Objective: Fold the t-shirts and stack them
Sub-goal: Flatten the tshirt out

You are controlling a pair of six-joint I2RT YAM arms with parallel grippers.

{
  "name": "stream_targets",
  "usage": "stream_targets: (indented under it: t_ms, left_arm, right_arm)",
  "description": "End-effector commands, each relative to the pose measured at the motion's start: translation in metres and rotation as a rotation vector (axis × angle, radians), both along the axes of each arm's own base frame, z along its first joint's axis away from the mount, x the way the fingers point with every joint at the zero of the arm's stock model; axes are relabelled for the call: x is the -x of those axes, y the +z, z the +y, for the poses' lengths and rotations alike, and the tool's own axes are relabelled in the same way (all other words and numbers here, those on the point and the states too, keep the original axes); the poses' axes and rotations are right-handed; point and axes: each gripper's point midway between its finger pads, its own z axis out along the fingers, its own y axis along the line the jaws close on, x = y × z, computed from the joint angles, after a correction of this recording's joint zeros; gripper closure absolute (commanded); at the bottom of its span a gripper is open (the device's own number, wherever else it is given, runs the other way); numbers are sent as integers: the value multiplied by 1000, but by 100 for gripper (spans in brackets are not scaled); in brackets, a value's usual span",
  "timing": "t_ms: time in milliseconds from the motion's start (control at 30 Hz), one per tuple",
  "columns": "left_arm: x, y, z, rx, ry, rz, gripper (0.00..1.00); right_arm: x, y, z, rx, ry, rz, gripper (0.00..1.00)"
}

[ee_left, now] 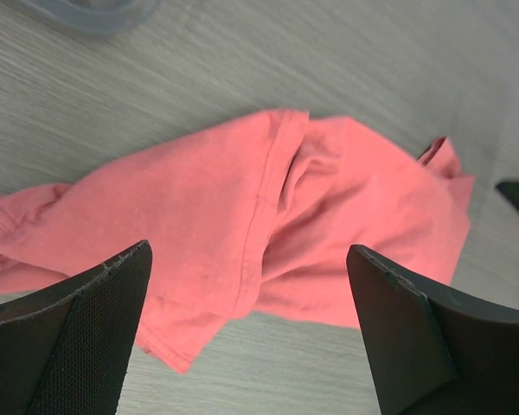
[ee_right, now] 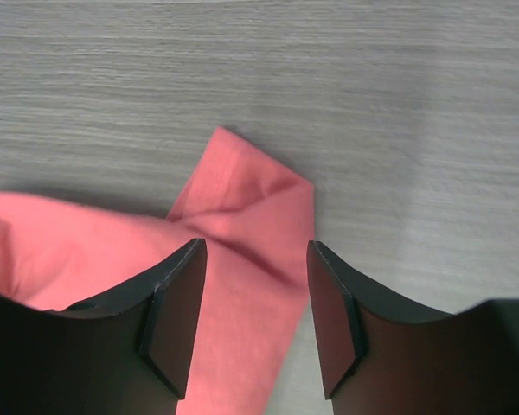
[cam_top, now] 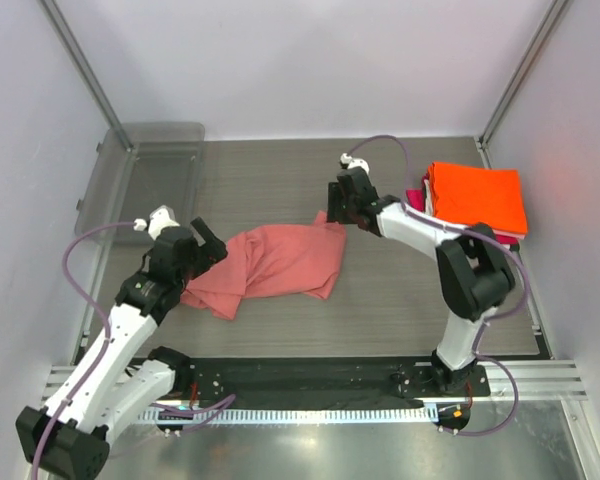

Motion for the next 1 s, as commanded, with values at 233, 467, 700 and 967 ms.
stream_targets:
  t_ms: [233, 467, 700, 967]
  left_arm:
    - [-8, -9, -22, -73, -186, 99, 12]
    - [-7, -19, -20, -119, -169, 124, 21]
    - [-8, -55, -41, -197, -248, 239, 37]
    - [-9, -75, -57, -317, -310, 328, 37]
  right_arm:
    - [-41, -41, 34, 121, 152, 141, 44]
    - [-52, -53, 41, 154, 179, 140, 39]
    - [-45, -68, 51, 145, 228, 178, 53]
    - [-44, -62, 43, 155, 193, 160, 92]
